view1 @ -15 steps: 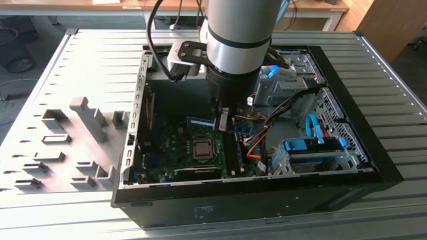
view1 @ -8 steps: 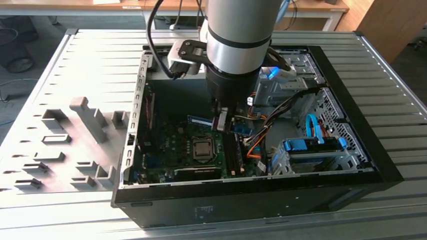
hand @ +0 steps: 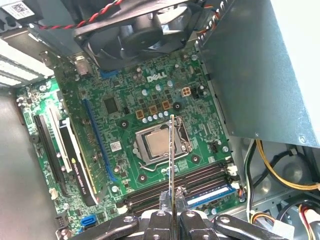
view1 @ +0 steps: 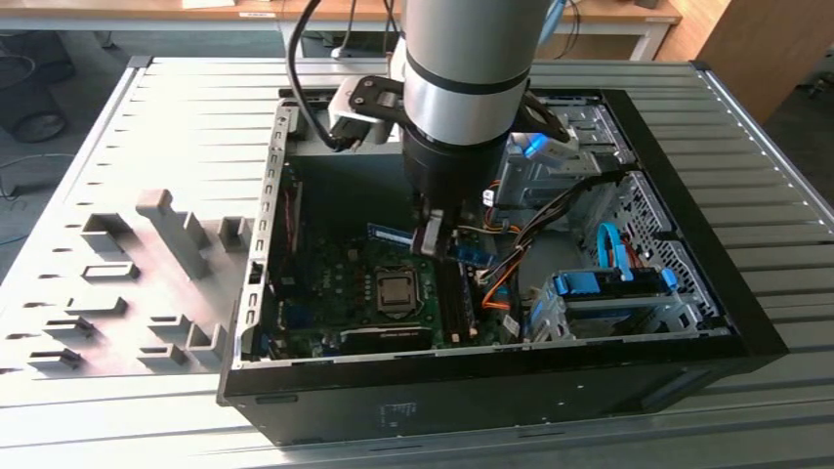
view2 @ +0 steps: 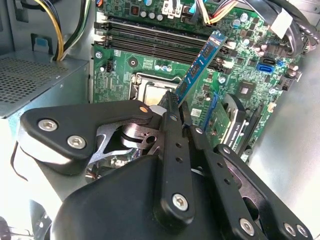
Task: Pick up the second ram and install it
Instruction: 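Insert the second ram into the second slot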
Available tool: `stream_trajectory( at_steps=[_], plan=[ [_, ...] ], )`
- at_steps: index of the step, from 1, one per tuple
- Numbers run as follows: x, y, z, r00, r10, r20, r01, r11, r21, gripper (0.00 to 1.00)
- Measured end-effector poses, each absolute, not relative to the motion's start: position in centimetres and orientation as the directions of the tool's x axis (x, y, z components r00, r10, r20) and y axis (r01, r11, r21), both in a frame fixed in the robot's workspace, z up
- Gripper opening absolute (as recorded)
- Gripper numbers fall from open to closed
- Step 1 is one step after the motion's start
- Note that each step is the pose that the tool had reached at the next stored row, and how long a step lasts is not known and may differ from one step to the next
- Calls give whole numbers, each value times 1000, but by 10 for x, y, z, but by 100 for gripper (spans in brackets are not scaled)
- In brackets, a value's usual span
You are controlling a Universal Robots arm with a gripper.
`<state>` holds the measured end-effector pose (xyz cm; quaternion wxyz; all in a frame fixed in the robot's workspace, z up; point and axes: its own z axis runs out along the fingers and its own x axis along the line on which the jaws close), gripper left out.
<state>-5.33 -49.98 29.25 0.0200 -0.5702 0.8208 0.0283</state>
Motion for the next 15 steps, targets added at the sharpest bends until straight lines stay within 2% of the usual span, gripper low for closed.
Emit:
stream_trajectory(
  at_steps=[15],
  plan=[
    [-53, -500, 292, -434, -899, -64, -901, 433, 23, 14]
  ],
)
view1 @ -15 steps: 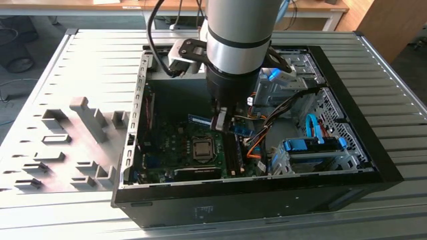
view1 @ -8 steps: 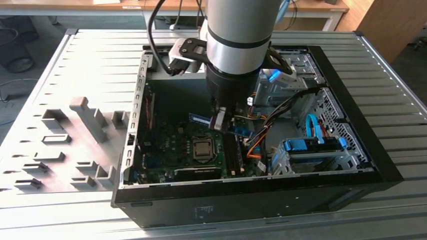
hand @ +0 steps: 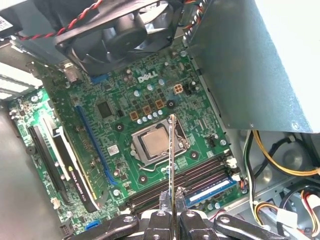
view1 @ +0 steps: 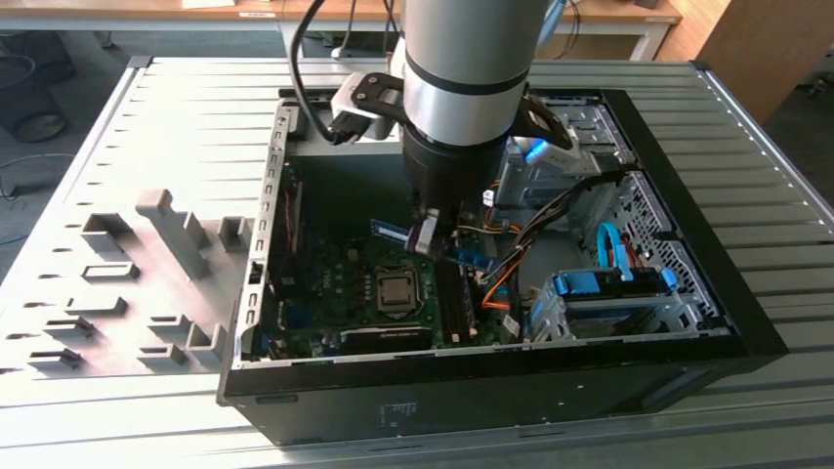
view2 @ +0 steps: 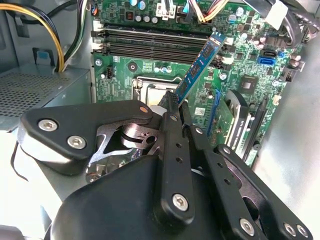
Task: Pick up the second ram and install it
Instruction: 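Insert the second ram into the second slot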
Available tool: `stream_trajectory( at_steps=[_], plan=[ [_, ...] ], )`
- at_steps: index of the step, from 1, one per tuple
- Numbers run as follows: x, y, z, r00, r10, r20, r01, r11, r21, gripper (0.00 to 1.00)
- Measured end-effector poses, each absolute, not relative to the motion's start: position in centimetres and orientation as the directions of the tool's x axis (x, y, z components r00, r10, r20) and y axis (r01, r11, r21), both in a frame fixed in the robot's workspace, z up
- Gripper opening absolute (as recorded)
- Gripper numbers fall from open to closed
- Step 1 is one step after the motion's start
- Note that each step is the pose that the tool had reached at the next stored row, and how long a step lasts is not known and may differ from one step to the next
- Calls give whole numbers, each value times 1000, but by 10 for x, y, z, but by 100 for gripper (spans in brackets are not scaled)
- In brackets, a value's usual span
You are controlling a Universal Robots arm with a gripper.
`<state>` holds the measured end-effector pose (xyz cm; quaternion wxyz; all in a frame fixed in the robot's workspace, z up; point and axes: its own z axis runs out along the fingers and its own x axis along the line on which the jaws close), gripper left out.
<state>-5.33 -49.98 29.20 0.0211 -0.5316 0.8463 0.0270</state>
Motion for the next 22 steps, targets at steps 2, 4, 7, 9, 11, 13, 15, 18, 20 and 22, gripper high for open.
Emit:
stream_trajectory(
  at_steps=[2, 4, 7, 9, 11, 13, 15, 18, 20, 22],
  plan=[
    [-53, -500, 292, -444, -894, -64, -896, 444, 23, 14],
    [-53, -500, 292, -454, -889, -64, -891, 454, 23, 14],
    [-53, -500, 292, -469, -881, -64, -883, 468, 23, 14],
    [-53, -500, 292, -478, -876, -64, -878, 477, 23, 14],
    [-53, -500, 292, -486, -871, -64, -874, 486, 23, 14],
    [-53, -500, 292, -495, -867, -64, -869, 494, 23, 14],
    [-53, -500, 291, -503, -862, -64, -864, 503, 23, 14],
    [-53, -500, 291, -516, -854, -64, -857, 515, 23, 14],
    [-53, -500, 291, -524, -849, -64, -851, 524, 23, 14],
    [-53, -500, 291, -533, -844, -64, -846, 533, 23, 14]
  ],
)
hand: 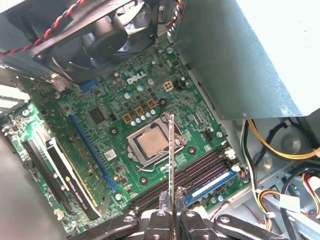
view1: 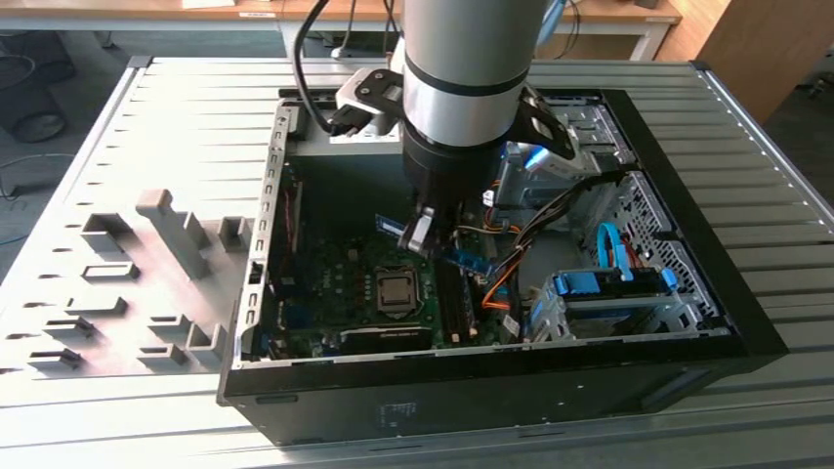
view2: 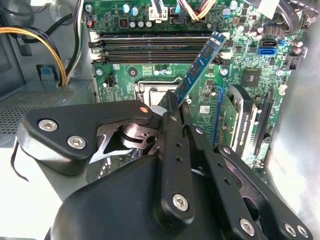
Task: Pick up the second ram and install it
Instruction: 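Insert the second ram into the second slot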
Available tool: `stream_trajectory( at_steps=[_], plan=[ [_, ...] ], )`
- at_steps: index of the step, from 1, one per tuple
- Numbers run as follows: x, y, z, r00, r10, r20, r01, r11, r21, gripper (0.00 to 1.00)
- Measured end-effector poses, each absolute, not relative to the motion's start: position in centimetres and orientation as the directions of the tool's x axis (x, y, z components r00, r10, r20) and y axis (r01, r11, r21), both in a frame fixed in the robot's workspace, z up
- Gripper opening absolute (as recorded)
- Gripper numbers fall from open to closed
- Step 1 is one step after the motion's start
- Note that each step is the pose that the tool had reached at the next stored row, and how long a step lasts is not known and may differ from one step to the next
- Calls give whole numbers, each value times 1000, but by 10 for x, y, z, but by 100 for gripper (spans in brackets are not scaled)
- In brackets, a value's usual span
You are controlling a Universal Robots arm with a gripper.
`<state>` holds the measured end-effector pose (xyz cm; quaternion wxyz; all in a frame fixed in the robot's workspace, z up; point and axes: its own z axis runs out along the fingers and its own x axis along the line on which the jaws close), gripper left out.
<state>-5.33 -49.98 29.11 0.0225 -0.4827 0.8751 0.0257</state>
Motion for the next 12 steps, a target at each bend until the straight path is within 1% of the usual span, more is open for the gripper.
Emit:
stream_trajectory(
  at_steps=[12],
  plan=[
    [-53, -500, 291, -582, -811, -64, -813, 582, 23, 14]
  ],
)
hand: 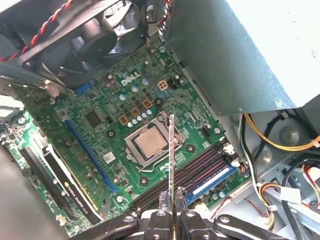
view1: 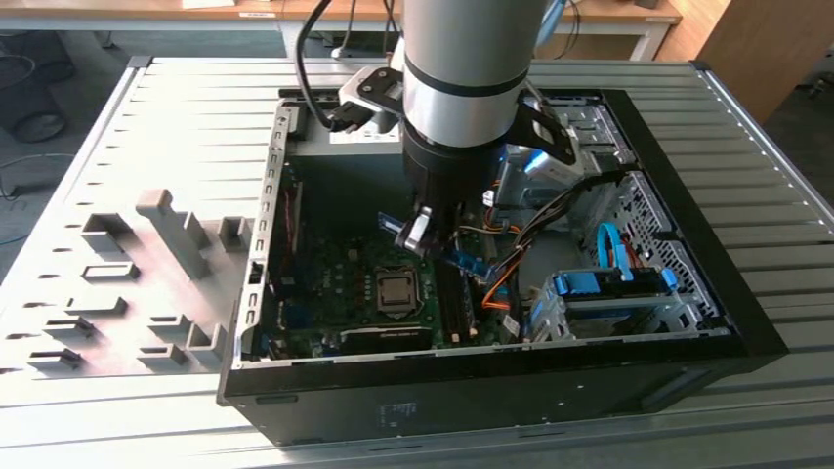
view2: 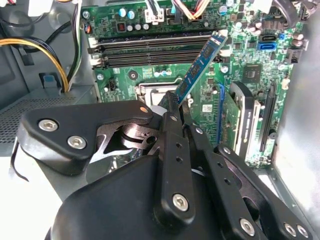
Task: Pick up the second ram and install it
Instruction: 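Insert the second ram into the second slot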
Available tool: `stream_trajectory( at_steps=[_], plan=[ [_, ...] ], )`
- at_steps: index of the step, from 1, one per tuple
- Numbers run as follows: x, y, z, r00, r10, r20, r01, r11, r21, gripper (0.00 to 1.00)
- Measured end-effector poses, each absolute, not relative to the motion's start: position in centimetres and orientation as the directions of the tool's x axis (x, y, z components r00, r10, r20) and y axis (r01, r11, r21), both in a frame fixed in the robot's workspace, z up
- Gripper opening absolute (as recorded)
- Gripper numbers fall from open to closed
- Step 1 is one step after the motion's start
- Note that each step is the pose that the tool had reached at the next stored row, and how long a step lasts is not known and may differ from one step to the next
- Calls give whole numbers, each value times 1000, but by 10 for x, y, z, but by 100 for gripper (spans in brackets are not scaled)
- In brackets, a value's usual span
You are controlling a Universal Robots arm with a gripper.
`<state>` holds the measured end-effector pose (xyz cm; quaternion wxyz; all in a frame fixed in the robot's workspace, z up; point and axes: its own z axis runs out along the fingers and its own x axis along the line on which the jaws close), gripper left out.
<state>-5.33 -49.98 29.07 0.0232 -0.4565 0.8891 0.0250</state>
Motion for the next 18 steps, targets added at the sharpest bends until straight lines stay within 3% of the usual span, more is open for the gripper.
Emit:
stream_trajectory(
  at_steps=[18],
  plan=[
    [-53, -500, 290, -646, -761, -64, -763, 646, 23, 14]
  ],
)
